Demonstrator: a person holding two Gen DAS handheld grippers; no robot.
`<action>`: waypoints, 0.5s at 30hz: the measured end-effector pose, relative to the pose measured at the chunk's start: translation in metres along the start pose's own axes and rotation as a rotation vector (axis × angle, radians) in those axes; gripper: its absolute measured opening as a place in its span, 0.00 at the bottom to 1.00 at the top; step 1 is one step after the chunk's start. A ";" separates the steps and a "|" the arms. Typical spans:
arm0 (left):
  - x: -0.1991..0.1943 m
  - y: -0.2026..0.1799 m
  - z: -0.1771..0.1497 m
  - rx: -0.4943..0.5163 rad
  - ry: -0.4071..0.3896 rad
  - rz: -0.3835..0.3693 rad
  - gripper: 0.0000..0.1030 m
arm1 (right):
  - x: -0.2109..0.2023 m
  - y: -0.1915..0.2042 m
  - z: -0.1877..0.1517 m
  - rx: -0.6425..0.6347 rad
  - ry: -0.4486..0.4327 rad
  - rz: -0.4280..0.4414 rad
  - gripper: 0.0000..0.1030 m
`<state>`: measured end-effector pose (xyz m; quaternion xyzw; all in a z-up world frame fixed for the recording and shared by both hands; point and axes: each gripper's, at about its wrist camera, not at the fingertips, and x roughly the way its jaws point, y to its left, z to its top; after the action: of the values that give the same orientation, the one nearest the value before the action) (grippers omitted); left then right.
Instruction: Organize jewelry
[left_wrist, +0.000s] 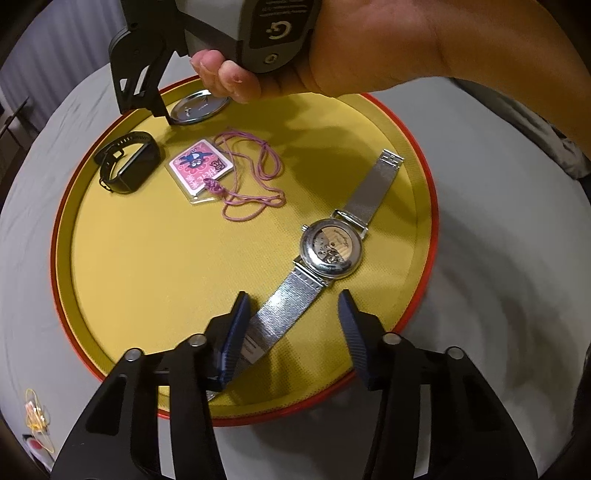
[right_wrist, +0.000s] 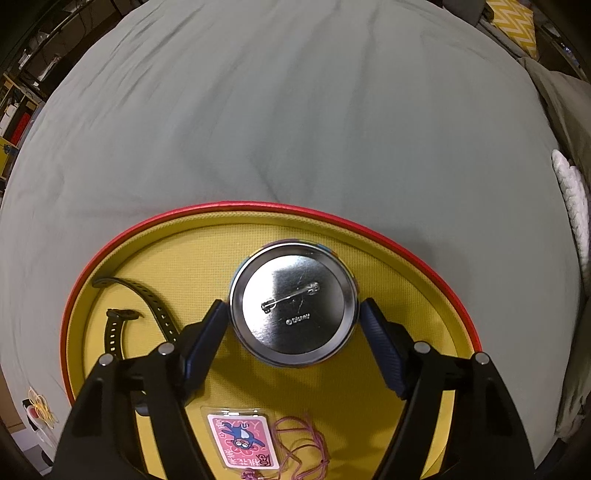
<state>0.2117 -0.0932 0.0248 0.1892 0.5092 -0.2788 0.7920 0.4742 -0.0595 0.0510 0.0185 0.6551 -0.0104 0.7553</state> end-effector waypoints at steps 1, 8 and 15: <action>-0.001 0.000 0.000 -0.006 -0.001 0.002 0.38 | -0.003 0.002 0.000 0.000 0.000 0.000 0.68; -0.001 0.009 0.001 -0.009 0.003 -0.003 0.33 | -0.007 -0.005 0.005 0.003 0.000 0.005 0.68; 0.001 0.010 0.004 -0.004 0.000 -0.002 0.32 | -0.007 -0.008 0.006 0.000 0.001 0.011 0.68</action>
<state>0.2216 -0.0877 0.0262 0.1872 0.5101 -0.2784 0.7920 0.4784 -0.0673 0.0587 0.0220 0.6553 -0.0061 0.7550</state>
